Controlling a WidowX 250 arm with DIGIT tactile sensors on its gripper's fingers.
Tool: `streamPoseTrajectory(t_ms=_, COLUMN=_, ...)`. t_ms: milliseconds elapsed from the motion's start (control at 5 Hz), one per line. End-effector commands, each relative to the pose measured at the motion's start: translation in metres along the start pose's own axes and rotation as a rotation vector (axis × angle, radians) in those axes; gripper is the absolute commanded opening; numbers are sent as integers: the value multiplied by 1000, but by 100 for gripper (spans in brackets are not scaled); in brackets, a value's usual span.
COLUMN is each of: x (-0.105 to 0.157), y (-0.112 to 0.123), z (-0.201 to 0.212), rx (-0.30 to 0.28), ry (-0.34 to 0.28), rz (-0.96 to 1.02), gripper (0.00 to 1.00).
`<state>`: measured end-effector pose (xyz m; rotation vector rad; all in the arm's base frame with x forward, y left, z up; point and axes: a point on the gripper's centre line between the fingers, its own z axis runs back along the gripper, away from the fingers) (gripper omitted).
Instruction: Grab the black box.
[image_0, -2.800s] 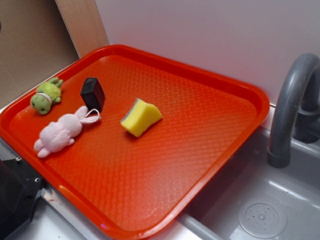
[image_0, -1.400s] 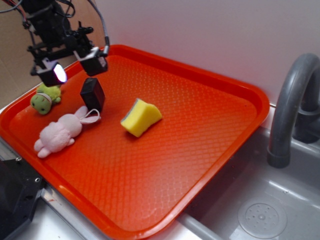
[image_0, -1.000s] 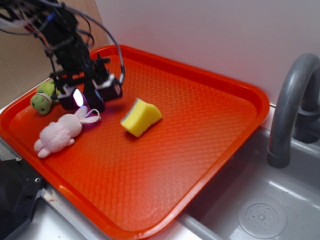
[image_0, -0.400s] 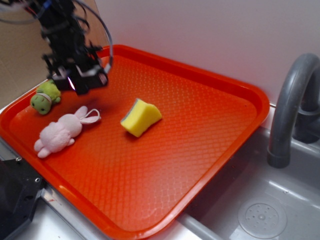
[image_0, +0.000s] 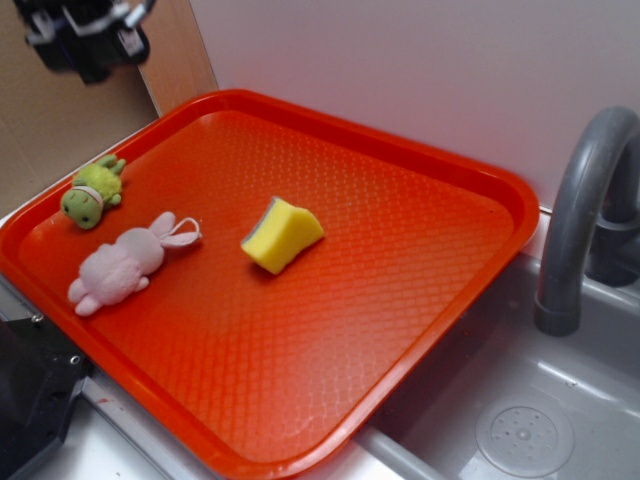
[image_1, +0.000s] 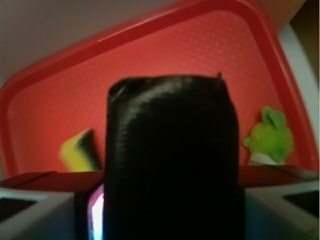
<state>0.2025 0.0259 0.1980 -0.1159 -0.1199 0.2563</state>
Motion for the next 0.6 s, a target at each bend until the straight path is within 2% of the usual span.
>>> streamPoseTrajectory(t_ms=0, x=-7, y=-44, z=46, rx=55, ry=-38, rz=-103, gripper=0)
streamPoseTrajectory(t_ms=200, x=11, y=-42, z=20, rx=40, ry=-19, rz=-93, gripper=0)
streamPoseTrajectory(t_ms=400, x=31, y=-37, z=-2, rx=74, ry=-9, rz=-106, gripper=0)
